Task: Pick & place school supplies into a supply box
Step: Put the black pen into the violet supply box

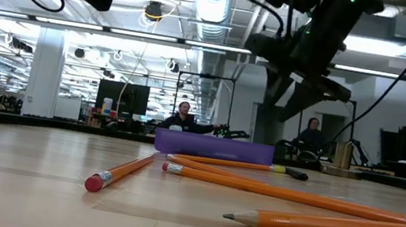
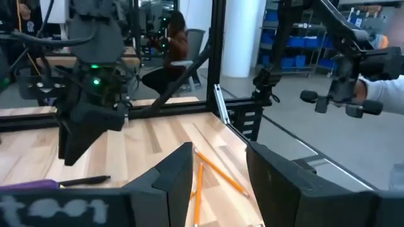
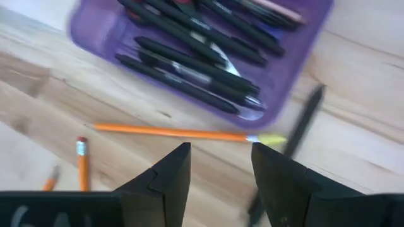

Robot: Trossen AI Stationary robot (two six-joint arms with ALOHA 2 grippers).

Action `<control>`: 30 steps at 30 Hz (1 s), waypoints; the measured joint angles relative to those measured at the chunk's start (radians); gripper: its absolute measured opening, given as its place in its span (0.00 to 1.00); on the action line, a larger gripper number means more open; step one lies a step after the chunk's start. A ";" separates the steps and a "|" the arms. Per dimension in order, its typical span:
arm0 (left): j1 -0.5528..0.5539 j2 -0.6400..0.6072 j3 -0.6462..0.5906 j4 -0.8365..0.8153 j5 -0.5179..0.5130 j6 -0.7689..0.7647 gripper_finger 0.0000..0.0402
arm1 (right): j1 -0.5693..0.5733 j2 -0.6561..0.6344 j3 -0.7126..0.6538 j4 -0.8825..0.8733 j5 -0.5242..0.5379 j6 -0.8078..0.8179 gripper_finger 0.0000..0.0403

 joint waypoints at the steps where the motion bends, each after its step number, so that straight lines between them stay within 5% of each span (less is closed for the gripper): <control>1: 0.000 0.000 0.000 -0.003 0.000 -0.005 0.34 | -0.015 0.000 0.008 -0.026 -0.019 0.000 0.40; 18: 0.000 0.000 0.000 -0.010 -0.001 -0.018 0.34 | -0.186 0.127 0.018 -0.106 -0.278 -0.025 0.40; 30: 0.000 0.000 0.000 -0.019 -0.001 -0.012 0.34 | -0.178 0.160 0.017 -0.140 -0.310 -0.069 0.40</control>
